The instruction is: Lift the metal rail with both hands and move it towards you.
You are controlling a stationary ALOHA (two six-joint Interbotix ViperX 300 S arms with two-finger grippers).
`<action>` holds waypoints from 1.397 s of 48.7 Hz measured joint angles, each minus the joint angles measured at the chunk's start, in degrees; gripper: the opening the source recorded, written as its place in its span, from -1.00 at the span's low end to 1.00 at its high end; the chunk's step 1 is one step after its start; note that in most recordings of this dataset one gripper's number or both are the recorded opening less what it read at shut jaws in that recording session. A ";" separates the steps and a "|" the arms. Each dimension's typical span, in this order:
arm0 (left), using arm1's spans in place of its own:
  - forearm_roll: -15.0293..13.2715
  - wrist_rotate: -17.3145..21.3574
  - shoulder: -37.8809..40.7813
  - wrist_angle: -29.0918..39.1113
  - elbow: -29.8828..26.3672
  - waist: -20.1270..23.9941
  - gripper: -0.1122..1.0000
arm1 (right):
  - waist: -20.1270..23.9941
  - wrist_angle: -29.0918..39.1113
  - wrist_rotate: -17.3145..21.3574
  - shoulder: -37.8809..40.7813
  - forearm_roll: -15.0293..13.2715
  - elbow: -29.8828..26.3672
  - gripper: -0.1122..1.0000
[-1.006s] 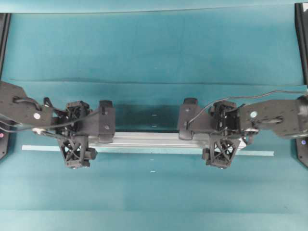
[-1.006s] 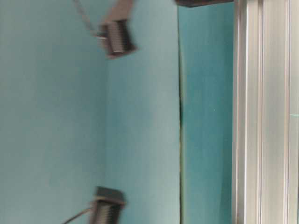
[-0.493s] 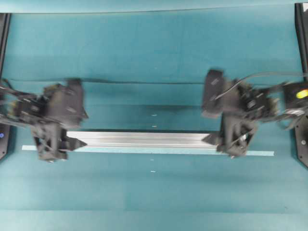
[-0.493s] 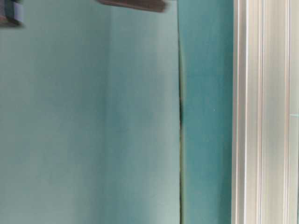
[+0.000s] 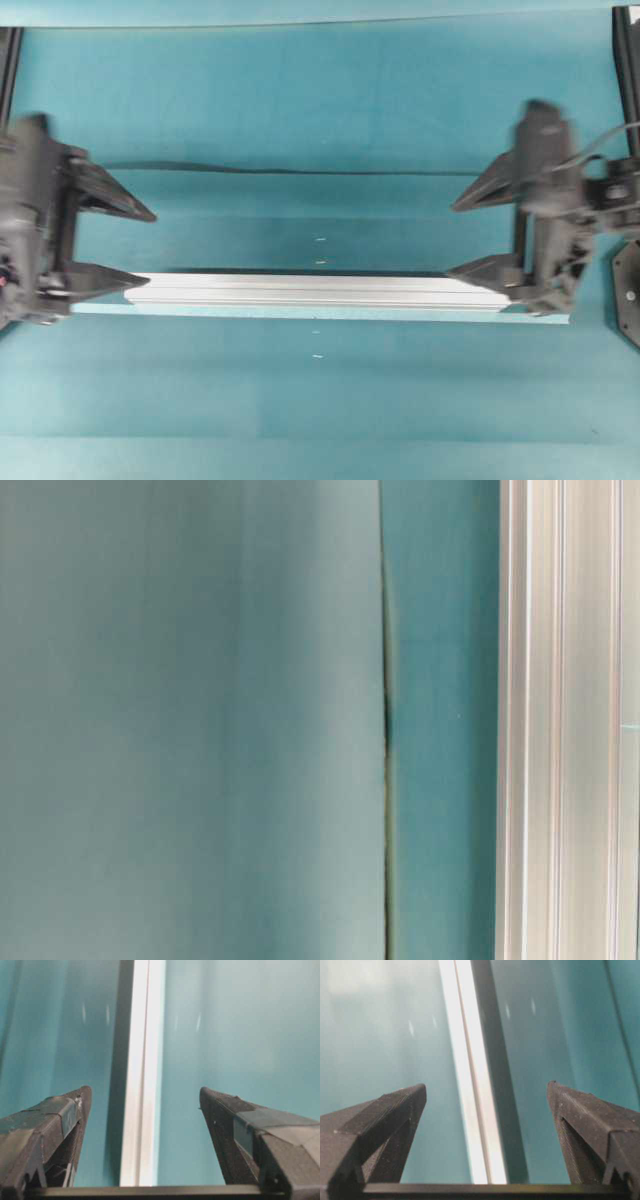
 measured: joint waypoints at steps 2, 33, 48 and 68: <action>0.00 -0.35 -1.05 -0.09 0.18 0.00 0.76 | 0.00 -0.79 0.00 -1.32 0.00 0.44 1.00; -0.09 -0.35 -8.70 -2.20 0.62 0.00 0.76 | 0.09 -3.34 0.18 -19.95 0.00 4.75 1.00; -0.09 -0.26 -12.13 -6.50 0.62 0.00 0.76 | 0.09 -7.65 0.18 -23.47 0.00 6.94 1.00; -0.09 -0.18 -12.48 -6.77 0.70 0.00 0.75 | 0.00 -9.58 0.18 -23.91 0.00 7.73 0.99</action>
